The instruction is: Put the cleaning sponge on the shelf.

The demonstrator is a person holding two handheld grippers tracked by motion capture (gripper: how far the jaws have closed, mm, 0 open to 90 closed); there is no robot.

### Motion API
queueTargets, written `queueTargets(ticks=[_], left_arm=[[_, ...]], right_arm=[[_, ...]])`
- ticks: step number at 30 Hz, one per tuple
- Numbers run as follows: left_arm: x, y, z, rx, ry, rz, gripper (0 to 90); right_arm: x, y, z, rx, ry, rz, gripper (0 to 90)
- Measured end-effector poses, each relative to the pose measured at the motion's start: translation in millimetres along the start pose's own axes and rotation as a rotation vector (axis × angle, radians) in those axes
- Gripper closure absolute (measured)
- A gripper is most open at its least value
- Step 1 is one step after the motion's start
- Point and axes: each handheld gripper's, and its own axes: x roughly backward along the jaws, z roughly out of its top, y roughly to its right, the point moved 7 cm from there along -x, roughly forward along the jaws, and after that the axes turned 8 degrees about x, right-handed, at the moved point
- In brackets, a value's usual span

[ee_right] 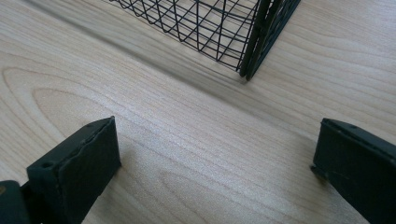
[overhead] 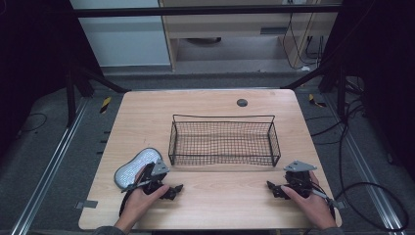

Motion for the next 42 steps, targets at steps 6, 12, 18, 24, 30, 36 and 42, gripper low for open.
queueTargets(ticks=[6, 12, 18, 24, 30, 36, 42], left_arm=[[2.1, 2.2, 1.1, -0.005, -0.009, -0.023, 1.4], [15.6, 7.4, 5.2, -0.034, 0.015, -0.006, 3.2], [36.6, -1.5, 7.3, -0.001, 0.075, 0.048, 3.1], [54.9, -14.0, 14.5, -0.003, 0.088, 0.099, 4.4], [70.2, -55.7, 28.9, 0.024, 0.022, 0.192, 8.4], [77.5, -78.6, 26.7, 0.010, -0.090, 0.224, 8.3], [79.9, -87.9, 26.4, 0.030, -0.128, 0.215, 8.7]], right_arm=[[-1.0, 0.1, 1.0, 0.004, -0.001, 0.000, 0.4], [-1.0, 0.0, 1.0, 0.004, -0.002, -0.002, 0.6], [-0.7, -0.4, 0.6, 0.000, -0.003, -0.011, 0.7], [-0.7, -0.2, 0.6, 0.003, -0.002, -0.011, 0.7], [-0.7, -0.4, 0.6, 0.000, -0.003, -0.010, 0.7], [-0.4, -1.2, 0.6, -0.006, -0.001, -0.013, 0.7], [-0.7, -0.5, 0.4, 0.003, 0.001, -0.016, 0.7]])
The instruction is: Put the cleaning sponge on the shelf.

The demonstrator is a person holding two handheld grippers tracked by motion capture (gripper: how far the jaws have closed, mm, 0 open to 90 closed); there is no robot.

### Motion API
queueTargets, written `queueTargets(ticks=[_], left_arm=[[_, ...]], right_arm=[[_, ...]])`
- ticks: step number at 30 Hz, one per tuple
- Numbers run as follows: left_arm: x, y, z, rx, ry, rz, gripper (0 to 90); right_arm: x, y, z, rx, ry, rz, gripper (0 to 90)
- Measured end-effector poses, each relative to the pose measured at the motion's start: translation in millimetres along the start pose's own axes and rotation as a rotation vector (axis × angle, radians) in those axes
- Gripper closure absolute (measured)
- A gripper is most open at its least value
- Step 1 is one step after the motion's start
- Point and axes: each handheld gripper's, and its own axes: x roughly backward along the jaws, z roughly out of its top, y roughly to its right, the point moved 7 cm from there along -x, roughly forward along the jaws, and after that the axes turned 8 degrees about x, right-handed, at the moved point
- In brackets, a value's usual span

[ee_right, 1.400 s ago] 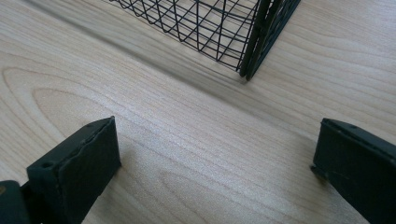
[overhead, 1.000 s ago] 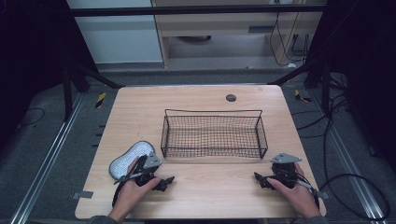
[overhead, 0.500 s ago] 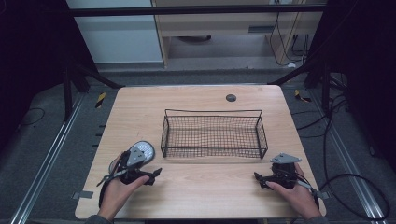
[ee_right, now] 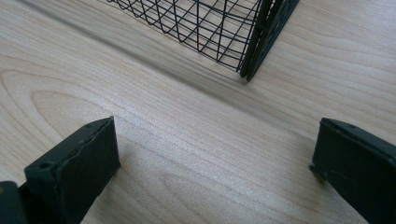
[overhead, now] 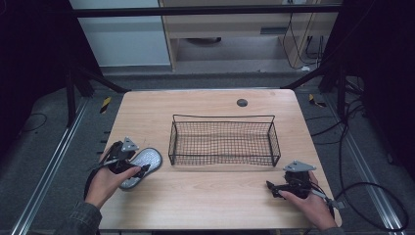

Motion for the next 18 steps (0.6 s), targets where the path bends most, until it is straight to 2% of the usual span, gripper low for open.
queueTargets(ticks=[6, 8, 11, 13, 15, 18], left_arm=[[-4.9, -10.7, -2.3, 0.009, -0.055, 0.021, 9.4], [-6.8, -13.2, -3.8, 0.016, -0.084, 0.012, 6.8], [-7.4, -14.5, -4.5, 0.005, -0.098, 0.018, 5.7], [-8.4, -15.2, -6.5, -0.002, -0.134, 0.010, 3.5], [-8.8, -16.0, -8.4, 0.007, -0.161, 0.007, 3.7], [-7.3, -15.3, -10.5, -0.019, -0.192, -0.005, 4.9]], right_arm=[[0.3, -0.7, 0.2, -0.010, -0.002, 0.002, 0.7], [0.2, -0.7, 0.2, -0.010, -0.001, 0.002, 0.7], [0.6, -1.2, 0.3, -0.015, -0.002, 0.007, 0.7], [0.1, -0.4, 0.1, -0.005, -0.001, 0.000, 0.7], [0.1, -0.3, 0.1, -0.004, -0.001, 0.000, 0.7], [0.0, -0.4, 0.1, -0.005, -0.001, 0.000, 0.7]])
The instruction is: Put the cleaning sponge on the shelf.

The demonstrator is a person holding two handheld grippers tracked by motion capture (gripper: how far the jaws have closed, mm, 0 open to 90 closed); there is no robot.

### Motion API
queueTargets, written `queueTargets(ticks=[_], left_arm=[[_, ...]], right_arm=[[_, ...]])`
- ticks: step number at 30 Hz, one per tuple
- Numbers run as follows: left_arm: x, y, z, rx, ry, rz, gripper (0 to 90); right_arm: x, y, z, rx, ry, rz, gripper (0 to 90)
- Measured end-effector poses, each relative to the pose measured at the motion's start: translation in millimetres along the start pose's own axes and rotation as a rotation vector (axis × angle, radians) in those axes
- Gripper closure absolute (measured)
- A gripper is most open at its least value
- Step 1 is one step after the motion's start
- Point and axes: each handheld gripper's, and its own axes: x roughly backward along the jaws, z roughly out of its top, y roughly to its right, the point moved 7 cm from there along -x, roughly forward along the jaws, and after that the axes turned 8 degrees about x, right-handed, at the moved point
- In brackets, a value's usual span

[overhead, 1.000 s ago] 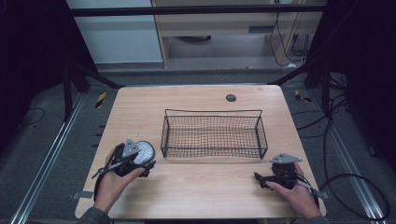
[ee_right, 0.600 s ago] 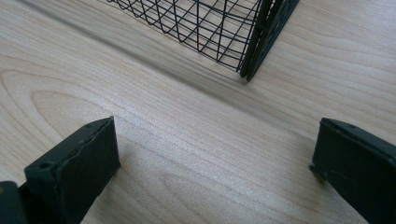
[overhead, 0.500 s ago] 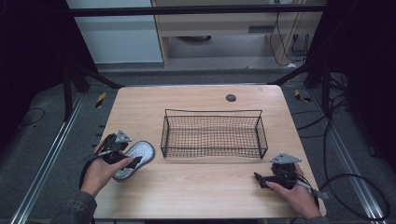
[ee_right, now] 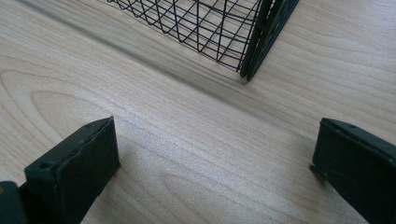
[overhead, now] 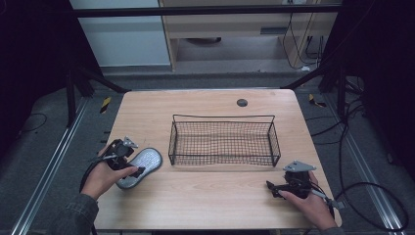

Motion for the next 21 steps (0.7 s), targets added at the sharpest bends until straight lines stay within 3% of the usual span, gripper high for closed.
queueTargets(ticks=[11, 21], left_arm=[[-17.2, 2.7, -0.7, -0.030, -0.070, -0.015, 3.7], [-28.2, 0.6, -4.3, -0.021, -0.109, -0.025, 3.7]], right_arm=[[0.2, -0.4, 0.1, -0.005, -0.001, 0.001, 0.6], [0.1, 0.0, 0.0, 0.001, 0.000, 0.001, 0.7]])
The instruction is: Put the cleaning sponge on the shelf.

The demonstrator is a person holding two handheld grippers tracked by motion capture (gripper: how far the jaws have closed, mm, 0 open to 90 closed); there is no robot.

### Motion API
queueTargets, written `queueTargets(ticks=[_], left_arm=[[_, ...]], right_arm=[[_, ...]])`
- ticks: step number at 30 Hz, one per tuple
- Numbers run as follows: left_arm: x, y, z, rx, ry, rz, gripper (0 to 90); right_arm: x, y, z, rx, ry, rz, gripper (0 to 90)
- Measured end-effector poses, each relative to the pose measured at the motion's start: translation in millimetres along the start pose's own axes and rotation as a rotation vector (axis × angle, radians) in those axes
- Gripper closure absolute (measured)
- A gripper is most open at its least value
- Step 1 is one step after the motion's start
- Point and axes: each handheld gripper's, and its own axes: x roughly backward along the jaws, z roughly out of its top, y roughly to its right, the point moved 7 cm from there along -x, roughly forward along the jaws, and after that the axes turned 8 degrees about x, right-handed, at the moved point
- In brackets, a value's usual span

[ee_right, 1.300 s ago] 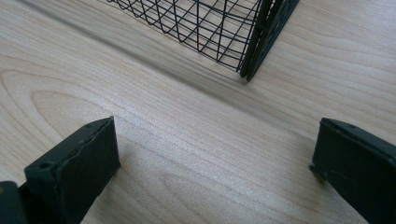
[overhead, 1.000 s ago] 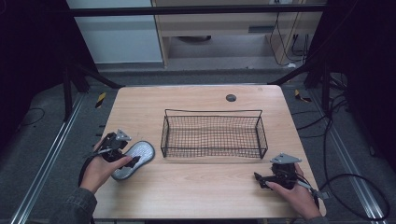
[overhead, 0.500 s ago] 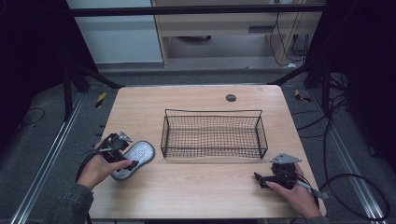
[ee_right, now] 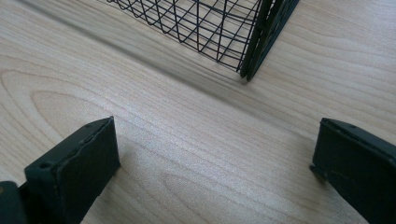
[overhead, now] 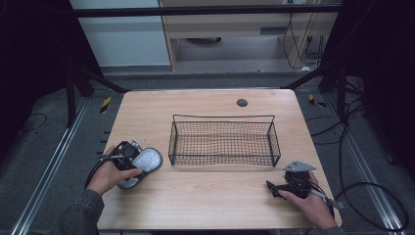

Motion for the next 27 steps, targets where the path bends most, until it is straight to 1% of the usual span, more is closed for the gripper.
queueTargets(ticks=[5, 9, 10, 12, 13, 18, 19, 23, 24, 27], left_arm=[[-2.5, -2.6, -0.8, 0.003, -0.005, -0.008, 3.3], [-5.4, -2.9, -0.1, 0.012, -0.007, -0.020, 2.5], [-7.5, -3.2, -0.3, 0.010, -0.020, -0.026, 2.6], [-10.4, -3.0, -0.1, 0.014, -0.026, -0.028, 2.7], [-10.4, -3.0, -0.1, 0.014, -0.026, -0.028, 2.4], [-14.2, -4.5, 0.0, 0.017, -0.038, -0.039, 1.9], [-15.7, -4.3, -0.3, 0.026, -0.040, -0.046, 1.8], [-16.7, -5.3, -0.4, 0.027, -0.045, -0.057, 1.8], [-17.1, -5.6, -0.6, 0.031, -0.044, -0.067, 2.7], [-16.0, -5.8, -0.2, 0.027, -0.038, -0.067, 4.9]], right_arm=[[0.3, -0.6, 0.2, -0.007, 0.000, 0.004, 0.7], [0.1, -0.2, 0.1, -0.003, 0.000, 0.001, 0.6], [-0.1, 0.0, 0.0, 0.001, 0.000, -0.001, 0.6], [0.1, -0.2, 0.1, -0.003, 0.000, 0.001, 0.6], [-0.1, 0.2, 0.0, 0.002, 0.001, -0.001, 0.6], [0.1, -0.2, 0.0, -0.003, 0.000, 0.001, 0.6], [0.1, -0.2, 0.1, -0.002, 0.000, 0.001, 0.7], [-0.1, 0.2, -0.1, 0.003, 0.001, -0.001, 0.6], [0.0, -0.1, 0.0, -0.001, 0.000, 0.001, 0.6], [0.1, -0.2, 0.0, -0.003, 0.000, 0.002, 0.6]])
